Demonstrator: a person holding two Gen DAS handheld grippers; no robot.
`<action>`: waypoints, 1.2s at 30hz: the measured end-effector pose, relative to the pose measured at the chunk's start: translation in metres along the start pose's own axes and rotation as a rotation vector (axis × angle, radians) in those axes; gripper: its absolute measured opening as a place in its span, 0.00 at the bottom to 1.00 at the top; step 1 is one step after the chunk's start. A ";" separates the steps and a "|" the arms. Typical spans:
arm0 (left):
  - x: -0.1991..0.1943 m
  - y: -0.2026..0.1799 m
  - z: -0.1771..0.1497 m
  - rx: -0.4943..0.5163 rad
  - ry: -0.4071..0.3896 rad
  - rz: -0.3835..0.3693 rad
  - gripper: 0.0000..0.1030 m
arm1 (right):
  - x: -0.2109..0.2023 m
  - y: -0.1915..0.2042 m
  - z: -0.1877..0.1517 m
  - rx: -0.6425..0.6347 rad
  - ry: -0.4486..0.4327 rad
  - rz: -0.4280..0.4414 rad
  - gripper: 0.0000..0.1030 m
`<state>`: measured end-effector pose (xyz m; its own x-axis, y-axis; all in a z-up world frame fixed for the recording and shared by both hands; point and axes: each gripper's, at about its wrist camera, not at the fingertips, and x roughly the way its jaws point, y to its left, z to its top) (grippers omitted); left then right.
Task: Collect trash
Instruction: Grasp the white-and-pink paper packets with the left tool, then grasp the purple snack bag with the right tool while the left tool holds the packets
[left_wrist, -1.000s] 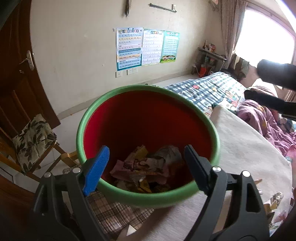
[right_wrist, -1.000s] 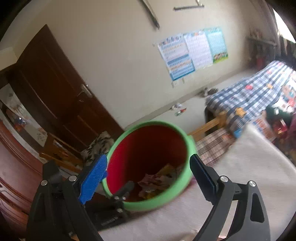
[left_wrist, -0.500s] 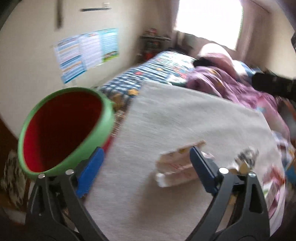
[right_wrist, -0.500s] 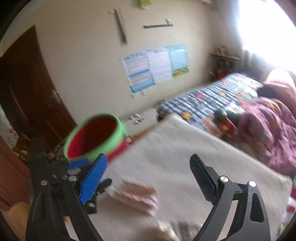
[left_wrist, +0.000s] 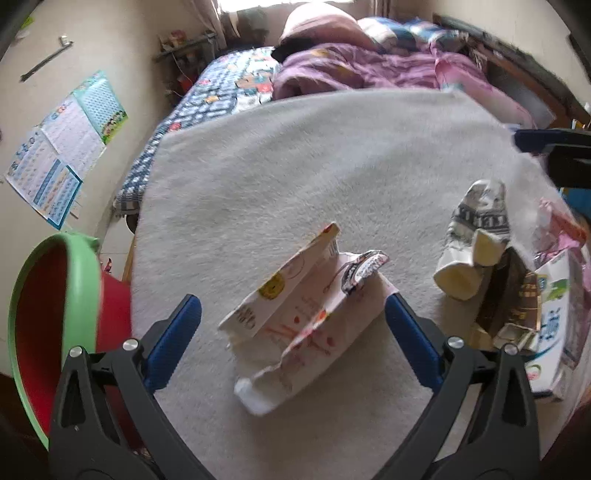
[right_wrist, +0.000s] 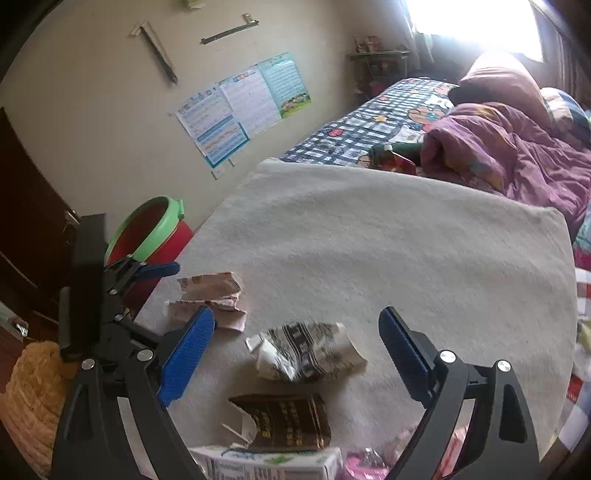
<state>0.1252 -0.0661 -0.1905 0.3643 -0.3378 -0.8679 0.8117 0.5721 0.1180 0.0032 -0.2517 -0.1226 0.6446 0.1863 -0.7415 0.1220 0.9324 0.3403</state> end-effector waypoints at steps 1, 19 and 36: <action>0.003 -0.003 0.002 0.004 0.007 0.002 0.95 | -0.002 0.000 -0.001 0.003 -0.004 -0.002 0.85; -0.053 -0.027 -0.028 -0.499 -0.062 0.188 0.26 | -0.049 -0.052 -0.038 0.003 0.002 0.008 0.85; -0.045 0.001 -0.076 -0.434 -0.052 0.004 0.73 | -0.026 0.010 -0.068 0.092 0.021 -0.198 0.85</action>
<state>0.0754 0.0064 -0.1879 0.3986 -0.3658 -0.8410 0.5470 0.8309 -0.1022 -0.0637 -0.2266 -0.1395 0.5858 0.0094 -0.8104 0.3135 0.9194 0.2373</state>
